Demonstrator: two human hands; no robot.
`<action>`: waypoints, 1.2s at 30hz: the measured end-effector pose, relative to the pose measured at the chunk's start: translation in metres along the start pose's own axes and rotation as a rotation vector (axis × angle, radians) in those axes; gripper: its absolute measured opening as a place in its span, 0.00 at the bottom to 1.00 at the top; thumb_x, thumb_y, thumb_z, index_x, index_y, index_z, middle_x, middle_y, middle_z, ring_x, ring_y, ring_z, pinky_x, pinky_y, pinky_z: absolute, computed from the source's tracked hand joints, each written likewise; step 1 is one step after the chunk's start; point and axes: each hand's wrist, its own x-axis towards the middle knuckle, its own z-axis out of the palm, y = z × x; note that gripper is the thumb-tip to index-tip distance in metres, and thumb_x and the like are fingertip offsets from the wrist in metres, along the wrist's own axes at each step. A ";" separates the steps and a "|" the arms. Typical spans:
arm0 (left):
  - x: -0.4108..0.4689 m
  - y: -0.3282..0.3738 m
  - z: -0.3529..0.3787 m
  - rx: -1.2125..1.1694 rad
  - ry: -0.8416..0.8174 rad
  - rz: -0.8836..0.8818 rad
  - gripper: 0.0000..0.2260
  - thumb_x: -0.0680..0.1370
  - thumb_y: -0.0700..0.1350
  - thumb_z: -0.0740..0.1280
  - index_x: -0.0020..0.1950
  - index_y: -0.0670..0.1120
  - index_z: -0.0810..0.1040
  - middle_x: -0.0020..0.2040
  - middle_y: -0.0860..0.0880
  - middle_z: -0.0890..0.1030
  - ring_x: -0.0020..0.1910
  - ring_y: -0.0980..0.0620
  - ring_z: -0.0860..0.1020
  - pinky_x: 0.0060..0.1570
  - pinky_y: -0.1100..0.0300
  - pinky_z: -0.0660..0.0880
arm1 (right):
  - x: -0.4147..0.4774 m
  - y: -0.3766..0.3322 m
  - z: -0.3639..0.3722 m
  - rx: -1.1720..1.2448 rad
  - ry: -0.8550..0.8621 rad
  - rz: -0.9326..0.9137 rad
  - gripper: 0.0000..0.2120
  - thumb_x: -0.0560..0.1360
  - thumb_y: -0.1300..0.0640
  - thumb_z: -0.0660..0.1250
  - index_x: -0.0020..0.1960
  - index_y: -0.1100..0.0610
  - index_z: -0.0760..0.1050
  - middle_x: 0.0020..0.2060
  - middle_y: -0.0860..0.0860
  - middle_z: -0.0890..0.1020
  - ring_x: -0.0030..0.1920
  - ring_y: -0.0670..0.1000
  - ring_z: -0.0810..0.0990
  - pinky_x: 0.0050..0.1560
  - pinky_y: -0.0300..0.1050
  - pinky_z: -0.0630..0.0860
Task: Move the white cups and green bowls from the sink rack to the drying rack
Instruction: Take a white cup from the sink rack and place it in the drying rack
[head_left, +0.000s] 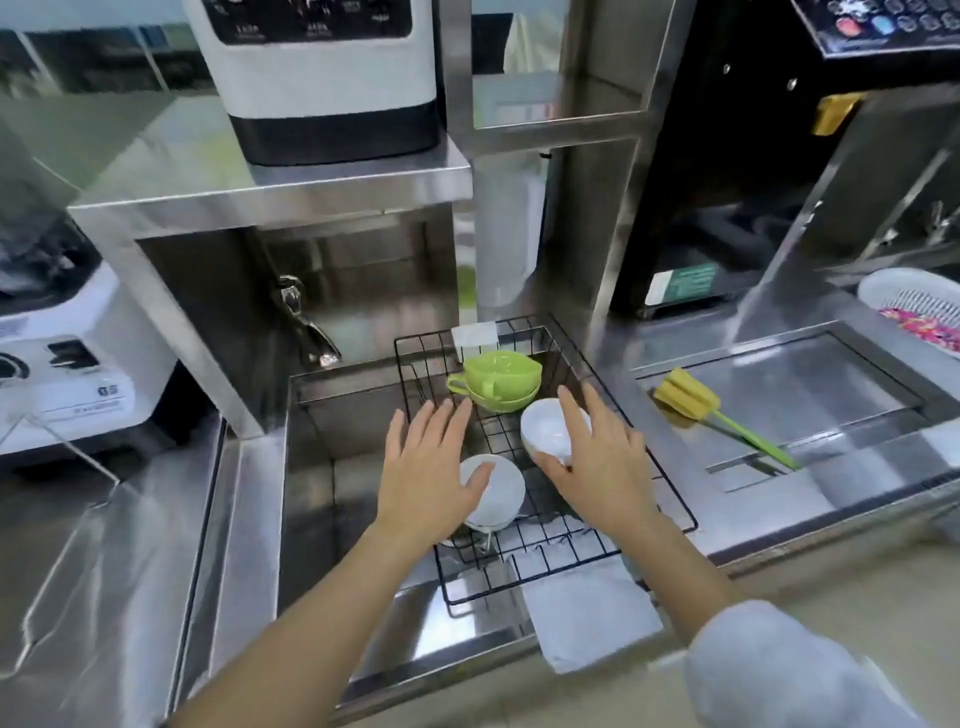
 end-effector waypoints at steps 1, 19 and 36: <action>-0.001 0.000 0.002 0.016 -0.043 -0.016 0.31 0.74 0.61 0.53 0.74 0.47 0.61 0.70 0.46 0.72 0.72 0.46 0.65 0.70 0.49 0.43 | 0.000 0.002 0.004 0.034 -0.068 0.052 0.32 0.71 0.43 0.65 0.69 0.57 0.62 0.68 0.61 0.70 0.61 0.62 0.74 0.55 0.56 0.73; 0.008 0.006 0.023 0.180 -0.363 -0.164 0.15 0.76 0.42 0.59 0.62 0.44 0.70 0.51 0.47 0.81 0.65 0.48 0.68 0.71 0.40 0.37 | -0.002 -0.011 0.025 0.179 -0.346 0.177 0.12 0.77 0.52 0.56 0.53 0.61 0.70 0.46 0.60 0.82 0.44 0.62 0.79 0.39 0.48 0.71; 0.004 0.003 0.025 -0.015 -0.199 -0.144 0.12 0.76 0.39 0.58 0.58 0.45 0.71 0.52 0.48 0.80 0.63 0.51 0.70 0.70 0.46 0.34 | 0.013 -0.027 0.028 0.507 -0.705 0.328 0.05 0.77 0.62 0.51 0.47 0.61 0.64 0.40 0.60 0.76 0.34 0.56 0.76 0.39 0.49 0.77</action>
